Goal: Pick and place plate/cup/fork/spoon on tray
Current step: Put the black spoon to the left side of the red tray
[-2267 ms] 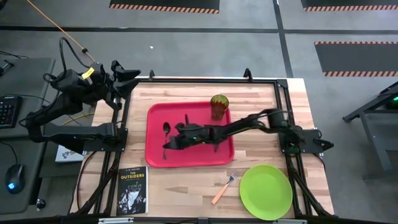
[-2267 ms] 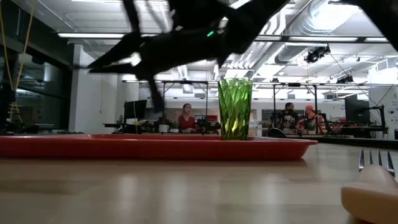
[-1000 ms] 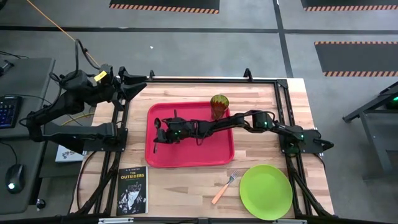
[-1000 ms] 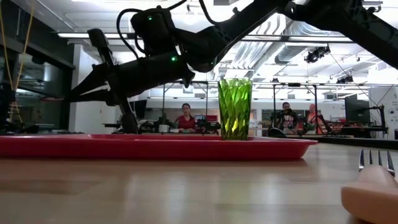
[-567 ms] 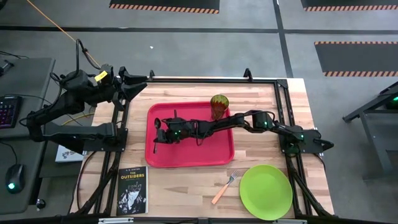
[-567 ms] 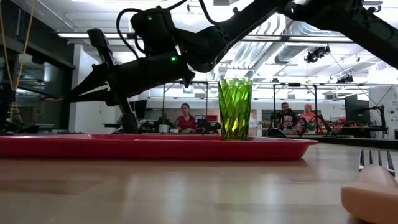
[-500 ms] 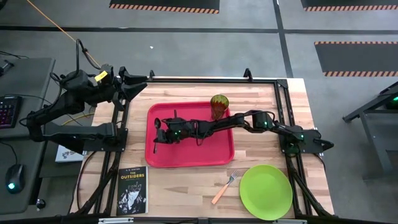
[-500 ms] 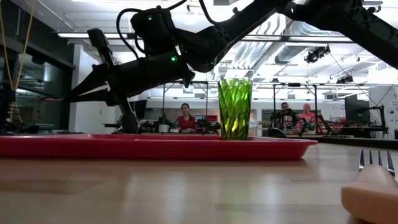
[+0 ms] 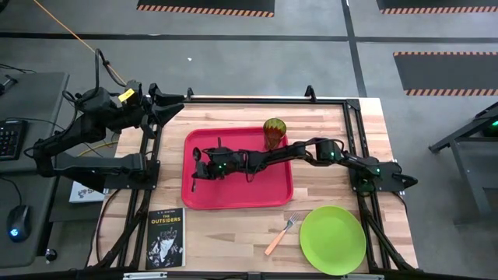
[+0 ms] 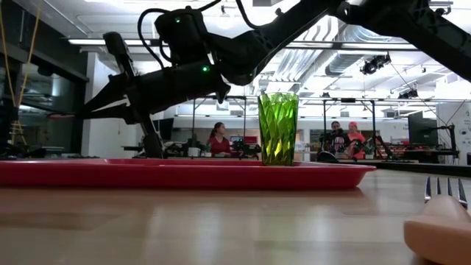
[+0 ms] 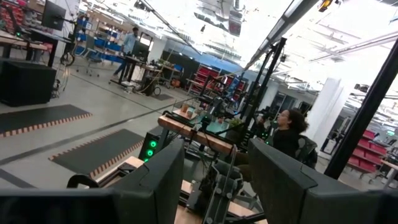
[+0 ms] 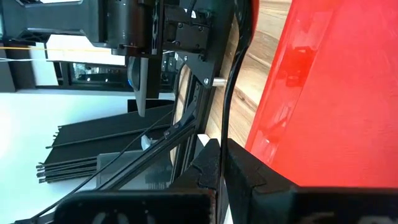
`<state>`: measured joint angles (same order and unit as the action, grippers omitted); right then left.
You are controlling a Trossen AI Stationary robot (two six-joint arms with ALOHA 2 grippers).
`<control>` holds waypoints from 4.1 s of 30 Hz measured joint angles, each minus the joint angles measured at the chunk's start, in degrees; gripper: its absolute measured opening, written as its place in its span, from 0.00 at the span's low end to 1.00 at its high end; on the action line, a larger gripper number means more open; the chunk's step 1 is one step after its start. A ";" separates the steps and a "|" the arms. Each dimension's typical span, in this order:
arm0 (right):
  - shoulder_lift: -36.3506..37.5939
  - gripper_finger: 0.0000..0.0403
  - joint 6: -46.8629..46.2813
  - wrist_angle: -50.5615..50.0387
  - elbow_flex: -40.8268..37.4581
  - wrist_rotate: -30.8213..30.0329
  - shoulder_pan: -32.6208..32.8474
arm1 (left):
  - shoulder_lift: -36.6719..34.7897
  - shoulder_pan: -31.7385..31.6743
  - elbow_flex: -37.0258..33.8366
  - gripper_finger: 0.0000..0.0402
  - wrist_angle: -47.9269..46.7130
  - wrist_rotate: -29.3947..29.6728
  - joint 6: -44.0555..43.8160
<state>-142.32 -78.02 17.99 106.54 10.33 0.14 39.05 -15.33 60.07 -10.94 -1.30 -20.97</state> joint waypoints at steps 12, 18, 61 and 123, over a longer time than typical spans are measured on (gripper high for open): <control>0.00 0.00 -0.12 -0.10 0.00 -1.18 0.45 | 0.00 -0.02 0.00 0.42 0.02 0.00 0.02; 0.00 0.00 -0.05 -0.13 0.00 -1.32 0.66 | 0.00 0.00 0.00 0.42 -0.01 0.00 0.02; 0.20 0.00 2.14 -2.35 -0.02 1.68 -0.48 | -0.09 0.00 0.00 0.42 -1.29 -1.14 -0.04; -3.32 0.00 -0.15 -22.16 9.01 -1.32 -0.90 | -0.11 -0.02 0.00 0.42 -1.29 -2.60 -2.03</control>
<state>-145.64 -78.17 -4.17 115.55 9.01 -0.75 38.94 -15.35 60.07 -12.23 -3.90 -23.00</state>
